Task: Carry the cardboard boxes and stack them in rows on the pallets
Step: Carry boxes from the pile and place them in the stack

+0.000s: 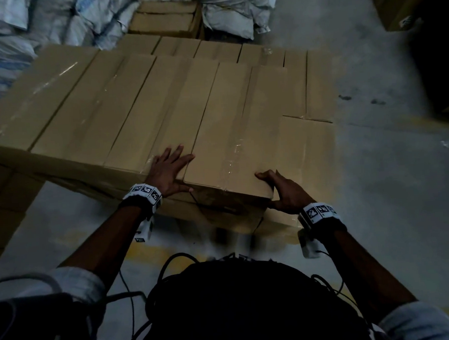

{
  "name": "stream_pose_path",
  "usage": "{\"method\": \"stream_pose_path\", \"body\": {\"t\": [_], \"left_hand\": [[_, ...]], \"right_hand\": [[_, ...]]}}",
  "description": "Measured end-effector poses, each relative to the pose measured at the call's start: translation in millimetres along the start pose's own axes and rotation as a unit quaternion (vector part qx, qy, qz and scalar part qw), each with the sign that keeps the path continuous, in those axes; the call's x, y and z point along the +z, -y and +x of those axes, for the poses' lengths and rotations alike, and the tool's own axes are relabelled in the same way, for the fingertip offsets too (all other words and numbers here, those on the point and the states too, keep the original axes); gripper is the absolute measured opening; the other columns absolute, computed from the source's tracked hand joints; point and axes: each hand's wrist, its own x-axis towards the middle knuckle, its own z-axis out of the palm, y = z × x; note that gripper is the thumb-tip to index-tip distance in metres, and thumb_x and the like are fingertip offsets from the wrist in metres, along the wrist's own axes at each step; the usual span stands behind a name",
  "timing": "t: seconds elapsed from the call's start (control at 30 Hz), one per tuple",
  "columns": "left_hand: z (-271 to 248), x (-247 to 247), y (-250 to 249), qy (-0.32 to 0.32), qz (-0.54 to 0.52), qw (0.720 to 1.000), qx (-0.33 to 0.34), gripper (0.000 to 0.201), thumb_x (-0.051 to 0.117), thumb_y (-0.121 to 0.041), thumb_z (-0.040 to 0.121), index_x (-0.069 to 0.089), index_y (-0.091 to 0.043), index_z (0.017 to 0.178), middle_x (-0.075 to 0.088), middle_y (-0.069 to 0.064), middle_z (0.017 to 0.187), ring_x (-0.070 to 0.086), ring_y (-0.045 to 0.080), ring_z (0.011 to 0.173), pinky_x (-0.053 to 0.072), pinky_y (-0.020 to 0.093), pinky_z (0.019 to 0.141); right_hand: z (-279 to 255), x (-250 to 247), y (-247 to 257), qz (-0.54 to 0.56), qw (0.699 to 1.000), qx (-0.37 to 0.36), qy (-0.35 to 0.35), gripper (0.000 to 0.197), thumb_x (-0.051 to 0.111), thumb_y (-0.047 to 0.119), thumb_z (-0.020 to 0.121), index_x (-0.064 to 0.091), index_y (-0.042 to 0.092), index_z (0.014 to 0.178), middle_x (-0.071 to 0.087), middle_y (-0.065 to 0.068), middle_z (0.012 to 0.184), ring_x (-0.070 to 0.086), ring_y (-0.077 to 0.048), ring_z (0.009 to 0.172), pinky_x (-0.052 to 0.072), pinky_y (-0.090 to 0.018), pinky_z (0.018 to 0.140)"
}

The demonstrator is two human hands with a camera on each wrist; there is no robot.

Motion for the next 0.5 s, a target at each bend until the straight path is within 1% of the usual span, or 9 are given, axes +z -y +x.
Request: {"method": "stream_pose_path", "body": {"t": [0.03,0.1,0.17,0.3,0.4,0.47,0.5], "left_hand": [[0.3,-0.4,-2.5,0.000,-0.009,1.000,-0.007,0.113,0.081,-0.069,0.067,0.021,-0.044,0.159,0.001,-0.005,0.172,0.005,0.035,0.157,0.016,0.063,0.121],[0.8,-1.0,-7.0,0.000,-0.023,0.999,-0.022,0.115,0.085,-0.067,0.064,0.025,-0.041,0.159,0.003,-0.004,0.172,0.006,0.035,0.157,0.016,0.063,0.121],[1.7,-1.0,-11.0,-0.001,-0.038,0.999,-0.034,0.116,0.086,-0.066,0.062,0.027,-0.040,0.158,0.004,-0.003,0.172,0.006,0.035,0.157,0.016,0.064,0.121],[0.6,0.5,-18.4,-0.005,-0.055,0.997,-0.045,0.114,0.087,-0.066,0.061,0.032,-0.036,0.155,0.006,-0.002,0.172,0.008,0.035,0.157,0.017,0.063,0.122],[-3.5,-0.8,-27.2,-0.015,-0.070,0.996,-0.050,0.108,0.089,-0.062,0.062,0.039,-0.030,0.151,0.010,0.002,0.172,0.010,0.035,0.156,0.017,0.062,0.122],[-7.5,-1.1,-33.7,-0.026,-0.081,0.995,-0.048,0.099,0.091,-0.056,0.062,0.046,-0.025,0.144,0.015,0.005,0.171,0.013,0.036,0.156,0.019,0.061,0.122],[-9.6,-0.5,-37.3,-0.034,-0.078,0.995,-0.044,0.093,0.092,-0.052,0.062,0.049,-0.024,0.139,0.017,0.006,0.170,0.015,0.038,0.155,0.022,0.060,0.121]], "right_hand": [[-1.1,0.8,0.7,0.003,1.000,-0.004,-0.006,0.086,0.074,0.053,0.077,0.034,0.039,0.152,0.044,0.001,0.156,0.049,-0.029,0.139,0.039,-0.049,0.115],[-3.0,3.6,-0.5,-0.001,1.000,-0.013,-0.018,0.080,0.077,0.047,0.082,0.036,0.041,0.150,0.047,0.003,0.154,0.054,-0.026,0.134,0.040,-0.049,0.114],[-5.8,6.6,-3.5,-0.008,0.999,-0.018,-0.029,0.077,0.079,0.040,0.084,0.036,0.043,0.148,0.051,0.005,0.150,0.056,-0.023,0.131,0.042,-0.049,0.114],[-12.9,9.4,-3.2,0.000,0.998,-0.031,-0.047,0.070,0.076,0.037,0.085,0.041,0.040,0.146,0.055,0.006,0.146,0.059,-0.021,0.127,0.043,-0.048,0.112],[-17.1,9.6,-2.4,0.008,0.997,-0.049,-0.061,0.065,0.075,0.036,0.087,0.046,0.032,0.145,0.057,0.005,0.145,0.059,-0.020,0.128,0.046,-0.048,0.110],[-19.5,10.3,-1.6,0.018,0.996,-0.052,-0.068,0.062,0.073,0.036,0.087,0.047,0.031,0.144,0.057,0.004,0.144,0.058,-0.019,0.130,0.049,-0.048,0.107],[-20.6,10.6,-1.1,0.023,0.996,-0.052,-0.074,0.061,0.073,0.035,0.087,0.047,0.032,0.143,0.057,0.005,0.144,0.058,-0.019,0.130,0.050,-0.048,0.106]]}}
